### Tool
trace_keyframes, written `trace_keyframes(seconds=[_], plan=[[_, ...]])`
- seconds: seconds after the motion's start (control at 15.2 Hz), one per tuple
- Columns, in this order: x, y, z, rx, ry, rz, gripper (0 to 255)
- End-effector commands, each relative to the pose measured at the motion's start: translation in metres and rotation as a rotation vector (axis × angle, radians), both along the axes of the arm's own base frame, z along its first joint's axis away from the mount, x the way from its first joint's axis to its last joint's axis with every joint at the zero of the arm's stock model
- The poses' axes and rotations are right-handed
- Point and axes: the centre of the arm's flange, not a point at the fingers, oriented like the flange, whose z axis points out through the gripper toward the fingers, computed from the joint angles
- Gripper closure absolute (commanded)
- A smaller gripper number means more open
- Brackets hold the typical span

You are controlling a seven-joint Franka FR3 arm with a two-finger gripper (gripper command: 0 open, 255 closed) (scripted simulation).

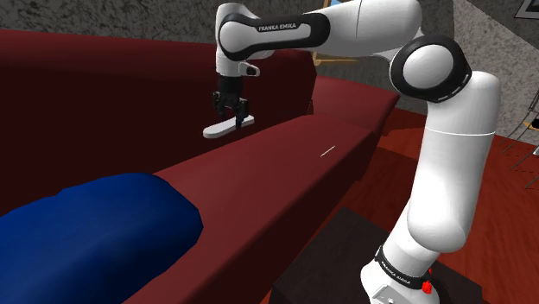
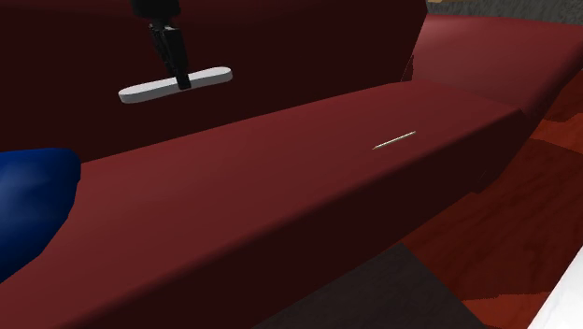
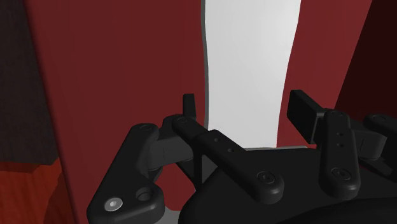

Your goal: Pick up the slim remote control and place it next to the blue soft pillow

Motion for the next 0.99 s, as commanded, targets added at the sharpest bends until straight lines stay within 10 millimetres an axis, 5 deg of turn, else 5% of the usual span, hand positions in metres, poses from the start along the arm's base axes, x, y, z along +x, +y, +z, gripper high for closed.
trace_keyframes(seconds=[0.0,0.33,0.92], plan=[[-0.006,0.027,0.003,0.000,-0.001,-0.002,255],[-0.020,0.097,0.003,0.000,-0.001,-0.002,255],[-0.020,0.097,-0.045,0.000,-0.001,-0.002,255]])
